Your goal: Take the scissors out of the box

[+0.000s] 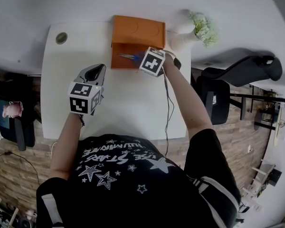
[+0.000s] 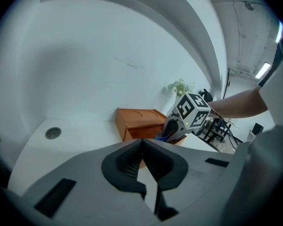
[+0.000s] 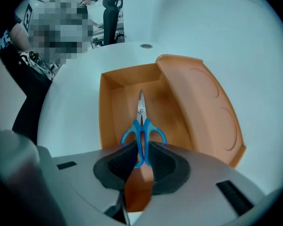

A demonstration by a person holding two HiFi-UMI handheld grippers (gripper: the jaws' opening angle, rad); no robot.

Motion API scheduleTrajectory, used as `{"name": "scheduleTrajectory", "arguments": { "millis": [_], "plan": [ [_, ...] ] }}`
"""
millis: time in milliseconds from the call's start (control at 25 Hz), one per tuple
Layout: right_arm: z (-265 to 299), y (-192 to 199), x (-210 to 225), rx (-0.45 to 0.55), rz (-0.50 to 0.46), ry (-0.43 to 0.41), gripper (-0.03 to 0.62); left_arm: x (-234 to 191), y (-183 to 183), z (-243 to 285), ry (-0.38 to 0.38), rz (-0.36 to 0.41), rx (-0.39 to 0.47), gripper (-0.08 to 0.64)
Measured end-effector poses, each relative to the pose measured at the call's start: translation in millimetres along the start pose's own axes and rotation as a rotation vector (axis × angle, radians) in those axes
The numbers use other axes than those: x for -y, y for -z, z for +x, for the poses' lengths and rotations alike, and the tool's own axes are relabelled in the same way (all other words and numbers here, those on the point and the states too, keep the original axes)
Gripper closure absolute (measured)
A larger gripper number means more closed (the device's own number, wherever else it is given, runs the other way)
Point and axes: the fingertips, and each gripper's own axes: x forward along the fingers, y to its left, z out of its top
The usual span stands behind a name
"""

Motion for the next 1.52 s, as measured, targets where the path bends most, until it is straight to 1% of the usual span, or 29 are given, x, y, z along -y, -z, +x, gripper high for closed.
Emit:
{"name": "scheduleTrajectory", "arguments": {
  "millis": [360, 600, 880, 1080, 1240, 1360, 1520],
  "plan": [
    [-28.8, 7.2, -2.1, 0.019, 0.031, 0.064, 0.494, 2.7, -0.1, -14.6, 0.004, -0.011, 0.018, 0.544],
    [-56.5, 5.1, -12.7, 0.063, 0.085, 0.133, 0.495, 7.2, -2.8, -34.0, 0.024, -0.002, 0.045, 0.545],
    [-83.7, 2.2, -33.2, 0.126, 0.182, 0.201, 0.494, 12.9, -7.0, -59.9, 0.064, 0.020, 0.074, 0.545],
    [-102.0, -8.5, -46.6, 0.157, 0.256, 0.254, 0.494, 9.6, -5.8, -81.0, 0.098, 0.038, 0.083, 0.545],
    [-106.9, -21.9, -62.2, 0.207, 0.328, 0.288, 0.494, 0.6, 4.8, -95.0, 0.129, 0.027, 0.063, 0.545],
    [-108.9, -31.7, -65.2, 0.249, 0.393, 0.321, 0.494, -9.8, 6.1, -96.0, 0.159, 0.039, 0.050, 0.545],
    [-115.0, -40.1, -64.6, 0.303, 0.457, 0.422, 0.494, -22.9, 5.5, -84.2, 0.204, 0.045, 0.033, 0.545]
  ]
}}
